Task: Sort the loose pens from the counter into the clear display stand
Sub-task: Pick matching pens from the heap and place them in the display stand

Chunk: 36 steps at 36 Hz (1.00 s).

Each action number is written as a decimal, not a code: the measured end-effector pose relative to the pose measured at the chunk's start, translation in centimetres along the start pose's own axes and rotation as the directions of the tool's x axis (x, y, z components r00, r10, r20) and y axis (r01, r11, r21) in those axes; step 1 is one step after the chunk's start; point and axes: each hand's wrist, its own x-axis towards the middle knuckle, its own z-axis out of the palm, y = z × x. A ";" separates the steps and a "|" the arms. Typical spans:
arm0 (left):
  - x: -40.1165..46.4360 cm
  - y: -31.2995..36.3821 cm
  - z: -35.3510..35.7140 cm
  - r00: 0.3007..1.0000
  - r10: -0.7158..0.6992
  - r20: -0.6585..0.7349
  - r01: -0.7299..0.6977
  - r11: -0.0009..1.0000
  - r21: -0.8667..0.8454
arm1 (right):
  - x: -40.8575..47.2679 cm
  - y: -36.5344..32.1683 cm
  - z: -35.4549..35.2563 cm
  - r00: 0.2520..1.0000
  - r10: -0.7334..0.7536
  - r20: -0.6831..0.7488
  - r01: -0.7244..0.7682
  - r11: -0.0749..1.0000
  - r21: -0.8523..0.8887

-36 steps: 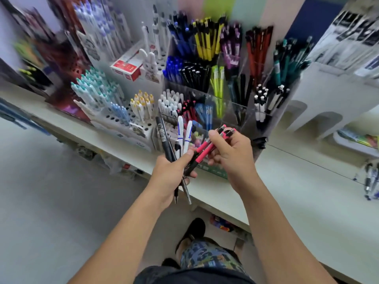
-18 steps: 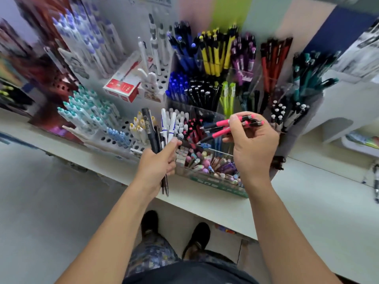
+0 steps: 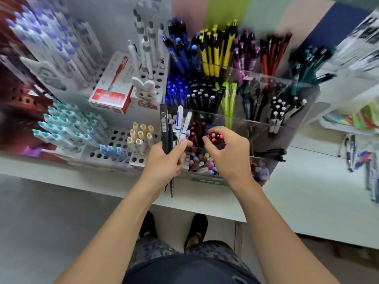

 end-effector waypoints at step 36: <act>0.1 2.1 -0.2 0.988 -0.051 0.143 0.061 0.996 -0.064 | 0.9 -2.1 1.1 0.981 -0.092 0.170 0.121 0.978 -0.172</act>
